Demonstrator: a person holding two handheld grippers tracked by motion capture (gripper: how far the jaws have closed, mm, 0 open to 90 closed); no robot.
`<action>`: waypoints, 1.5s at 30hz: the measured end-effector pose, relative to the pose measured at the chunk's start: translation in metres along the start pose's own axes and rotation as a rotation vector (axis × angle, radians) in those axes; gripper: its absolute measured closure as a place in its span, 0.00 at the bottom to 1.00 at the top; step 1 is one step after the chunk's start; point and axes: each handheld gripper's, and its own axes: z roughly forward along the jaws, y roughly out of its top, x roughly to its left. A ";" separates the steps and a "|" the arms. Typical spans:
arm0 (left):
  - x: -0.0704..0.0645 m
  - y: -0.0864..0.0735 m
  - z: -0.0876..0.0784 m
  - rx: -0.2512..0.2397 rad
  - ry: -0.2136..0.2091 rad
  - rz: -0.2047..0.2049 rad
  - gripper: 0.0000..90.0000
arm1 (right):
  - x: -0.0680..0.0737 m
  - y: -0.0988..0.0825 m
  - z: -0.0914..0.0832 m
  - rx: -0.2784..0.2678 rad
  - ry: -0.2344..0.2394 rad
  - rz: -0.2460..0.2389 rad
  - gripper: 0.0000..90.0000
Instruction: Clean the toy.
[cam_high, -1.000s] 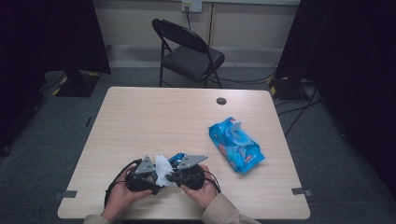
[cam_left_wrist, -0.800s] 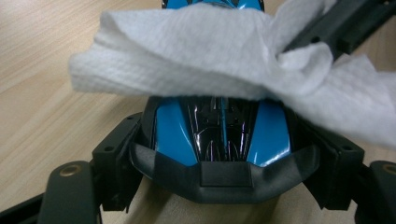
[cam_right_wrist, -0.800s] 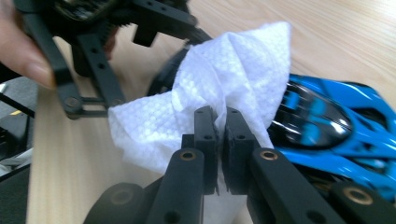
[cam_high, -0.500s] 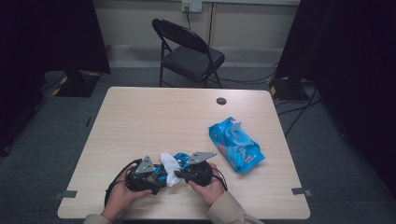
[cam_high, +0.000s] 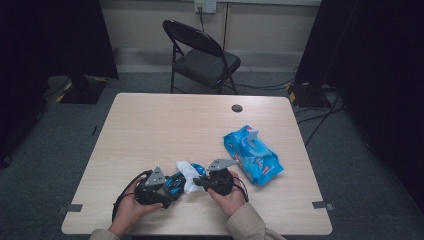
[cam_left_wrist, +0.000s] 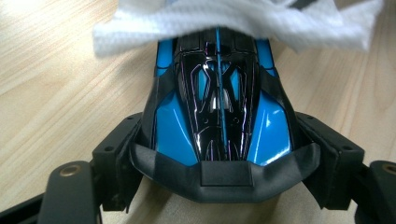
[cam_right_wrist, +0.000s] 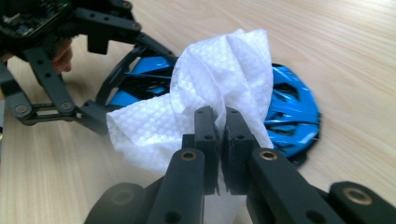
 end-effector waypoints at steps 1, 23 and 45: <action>0.000 0.000 0.000 -0.002 0.000 -0.002 0.27 | -0.004 -0.001 -0.002 -0.004 -0.003 0.014 0.96; 0.000 0.000 0.001 -0.005 0.000 -0.004 0.27 | -0.036 -0.014 -0.007 0.010 -0.140 0.067 0.96; 0.000 0.000 0.001 -0.002 0.000 -0.002 0.27 | -0.025 0.005 -0.023 -0.091 -0.083 0.086 0.96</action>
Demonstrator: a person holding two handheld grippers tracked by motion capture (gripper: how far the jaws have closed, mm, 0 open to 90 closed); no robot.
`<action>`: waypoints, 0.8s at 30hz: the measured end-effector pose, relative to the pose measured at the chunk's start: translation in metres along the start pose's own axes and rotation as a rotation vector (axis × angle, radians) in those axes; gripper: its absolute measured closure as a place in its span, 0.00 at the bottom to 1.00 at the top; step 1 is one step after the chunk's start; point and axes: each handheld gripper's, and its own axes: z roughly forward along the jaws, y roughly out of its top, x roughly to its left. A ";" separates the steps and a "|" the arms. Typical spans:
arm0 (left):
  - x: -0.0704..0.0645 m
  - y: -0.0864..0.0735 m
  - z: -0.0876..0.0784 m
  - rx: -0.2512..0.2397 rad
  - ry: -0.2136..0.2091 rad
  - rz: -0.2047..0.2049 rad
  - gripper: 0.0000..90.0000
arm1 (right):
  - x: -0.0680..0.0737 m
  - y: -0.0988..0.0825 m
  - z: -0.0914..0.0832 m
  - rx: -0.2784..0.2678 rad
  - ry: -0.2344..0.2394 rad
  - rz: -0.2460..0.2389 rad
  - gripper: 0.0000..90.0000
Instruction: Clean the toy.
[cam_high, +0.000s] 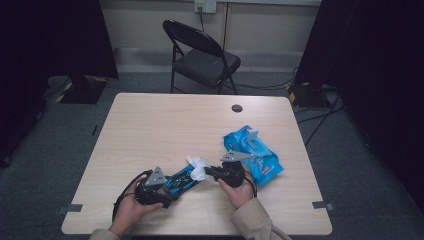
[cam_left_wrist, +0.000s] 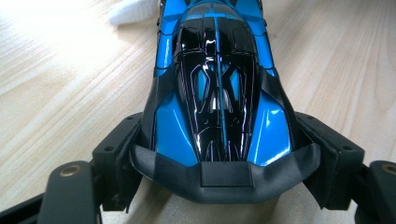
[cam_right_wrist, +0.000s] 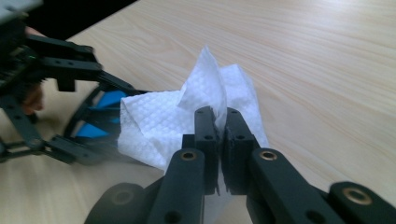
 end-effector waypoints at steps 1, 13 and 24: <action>0.000 0.000 0.000 0.000 0.000 0.000 0.27 | 0.003 0.002 0.001 -0.004 0.009 -0.003 0.96; 0.000 0.000 0.000 0.000 0.000 0.000 0.27 | 0.033 0.015 0.018 0.003 0.109 -0.056 0.96; 0.000 0.000 0.000 0.000 -0.001 0.000 0.27 | 0.056 0.020 0.041 0.035 0.155 -0.095 0.96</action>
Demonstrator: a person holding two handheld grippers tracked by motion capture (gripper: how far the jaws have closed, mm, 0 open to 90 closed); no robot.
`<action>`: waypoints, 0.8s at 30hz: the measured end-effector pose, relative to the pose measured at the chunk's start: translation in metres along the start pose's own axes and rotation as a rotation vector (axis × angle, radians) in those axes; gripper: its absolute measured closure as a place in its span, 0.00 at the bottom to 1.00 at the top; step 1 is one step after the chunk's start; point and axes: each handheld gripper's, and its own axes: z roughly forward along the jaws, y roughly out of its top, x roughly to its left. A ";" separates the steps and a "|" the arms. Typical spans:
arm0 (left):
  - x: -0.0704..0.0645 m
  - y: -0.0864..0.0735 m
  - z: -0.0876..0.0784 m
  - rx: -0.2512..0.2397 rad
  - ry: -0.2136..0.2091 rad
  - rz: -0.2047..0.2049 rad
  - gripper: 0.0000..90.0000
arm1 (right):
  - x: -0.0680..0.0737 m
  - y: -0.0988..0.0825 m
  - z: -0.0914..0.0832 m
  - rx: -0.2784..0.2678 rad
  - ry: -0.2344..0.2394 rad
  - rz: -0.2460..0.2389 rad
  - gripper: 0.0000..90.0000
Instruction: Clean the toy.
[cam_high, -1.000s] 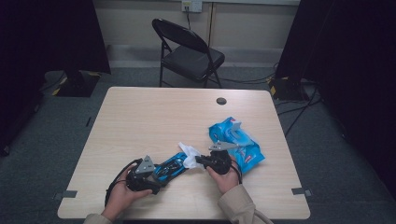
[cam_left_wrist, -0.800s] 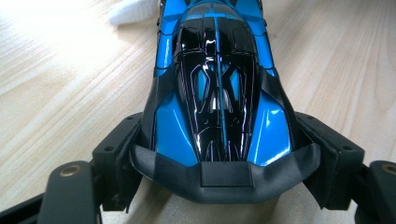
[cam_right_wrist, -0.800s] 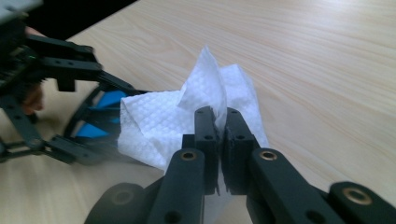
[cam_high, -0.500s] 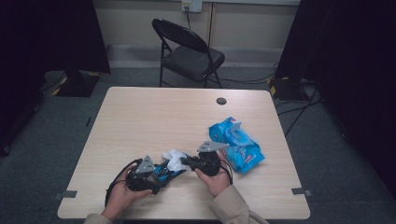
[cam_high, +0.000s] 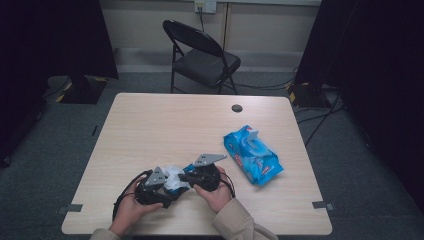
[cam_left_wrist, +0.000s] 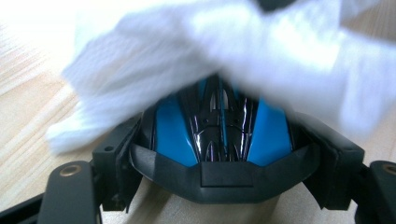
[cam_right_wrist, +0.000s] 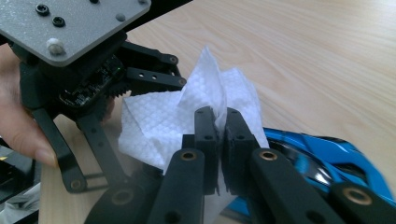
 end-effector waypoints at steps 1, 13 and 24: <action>0.000 0.000 0.000 0.001 0.000 0.001 0.27 | 0.001 0.000 0.002 0.003 0.003 -0.003 0.96; 0.000 0.000 0.000 0.000 0.001 0.000 0.27 | 0.008 -0.002 0.028 0.033 0.049 -0.003 0.96; 0.000 0.000 0.000 0.001 0.000 0.003 0.27 | 0.016 0.001 0.042 0.067 0.024 -0.041 0.96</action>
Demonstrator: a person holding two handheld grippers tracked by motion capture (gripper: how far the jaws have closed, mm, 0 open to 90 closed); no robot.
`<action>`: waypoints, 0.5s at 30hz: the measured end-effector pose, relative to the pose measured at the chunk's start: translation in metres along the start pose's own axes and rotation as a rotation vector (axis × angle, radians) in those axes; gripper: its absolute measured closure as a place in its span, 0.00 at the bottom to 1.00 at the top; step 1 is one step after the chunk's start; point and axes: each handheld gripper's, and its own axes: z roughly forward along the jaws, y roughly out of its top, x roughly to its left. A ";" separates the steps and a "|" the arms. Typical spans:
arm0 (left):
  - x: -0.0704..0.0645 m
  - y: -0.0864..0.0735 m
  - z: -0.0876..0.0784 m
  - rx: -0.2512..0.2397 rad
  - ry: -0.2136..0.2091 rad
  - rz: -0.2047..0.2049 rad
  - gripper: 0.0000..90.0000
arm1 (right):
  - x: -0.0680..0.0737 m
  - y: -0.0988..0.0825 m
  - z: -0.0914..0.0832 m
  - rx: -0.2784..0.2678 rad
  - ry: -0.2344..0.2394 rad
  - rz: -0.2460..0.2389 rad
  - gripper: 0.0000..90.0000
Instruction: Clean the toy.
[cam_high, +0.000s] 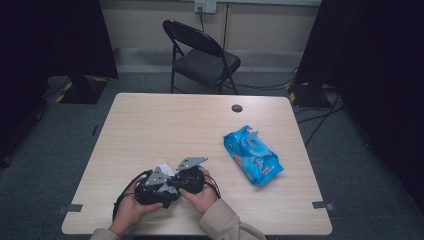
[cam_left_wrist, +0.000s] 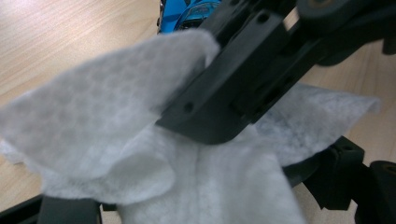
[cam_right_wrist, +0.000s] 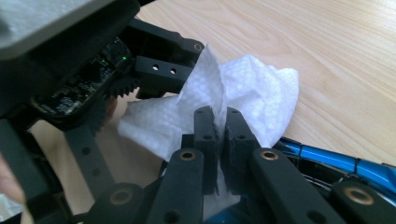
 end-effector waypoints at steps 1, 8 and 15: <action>0.000 0.000 0.000 0.000 0.000 0.000 0.27 | 0.000 0.001 0.001 0.003 -0.004 -0.004 0.96; 0.000 0.000 0.000 -0.001 0.001 -0.001 0.27 | 0.001 0.001 0.002 0.014 -0.015 -0.023 0.96; 0.000 0.000 0.001 -0.001 0.003 -0.001 0.27 | -0.001 0.002 0.001 0.015 -0.016 -0.014 0.96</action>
